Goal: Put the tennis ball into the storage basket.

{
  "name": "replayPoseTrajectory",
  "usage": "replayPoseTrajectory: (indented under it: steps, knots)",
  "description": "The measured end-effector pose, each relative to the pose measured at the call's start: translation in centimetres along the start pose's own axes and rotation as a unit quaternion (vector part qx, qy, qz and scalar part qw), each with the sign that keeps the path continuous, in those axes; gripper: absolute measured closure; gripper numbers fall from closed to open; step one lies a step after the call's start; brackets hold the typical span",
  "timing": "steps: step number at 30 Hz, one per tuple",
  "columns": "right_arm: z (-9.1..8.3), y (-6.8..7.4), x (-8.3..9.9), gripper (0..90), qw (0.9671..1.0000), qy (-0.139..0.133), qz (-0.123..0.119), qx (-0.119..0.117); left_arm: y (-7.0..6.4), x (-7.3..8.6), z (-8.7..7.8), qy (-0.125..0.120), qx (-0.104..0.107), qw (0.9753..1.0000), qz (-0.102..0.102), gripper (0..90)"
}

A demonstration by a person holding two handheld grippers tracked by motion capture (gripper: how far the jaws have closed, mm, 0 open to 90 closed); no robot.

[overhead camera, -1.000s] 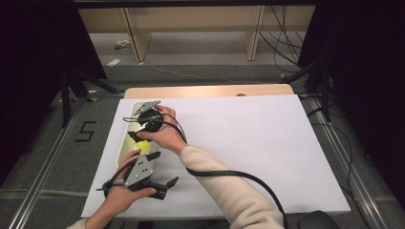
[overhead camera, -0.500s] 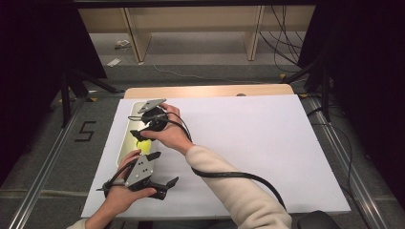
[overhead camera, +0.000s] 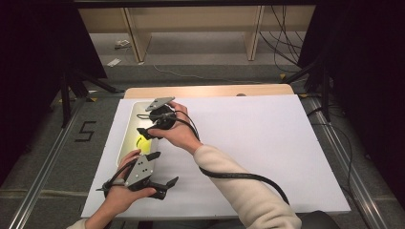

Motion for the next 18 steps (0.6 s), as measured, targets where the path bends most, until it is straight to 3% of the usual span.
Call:
replayPoseTrajectory:
  steps: [18]
  knots:
    - [-2.4, -1.4, 1.7, 21.2, 0.9999, -0.008, 0.013, 0.009, 0.0, 0.0, 0.0, 0.002, -0.002, 1.0, 0.002, 2.5]
Point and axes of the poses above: each handheld gripper's, and its own axes: z roughly forward along the jaws, x roughly out of its underside, y roughly to its left, the point moved 3 cm from there along z, roughly forward along the jaws, and after that the axes turned 6 degrees about y, right-handed, at the moved point
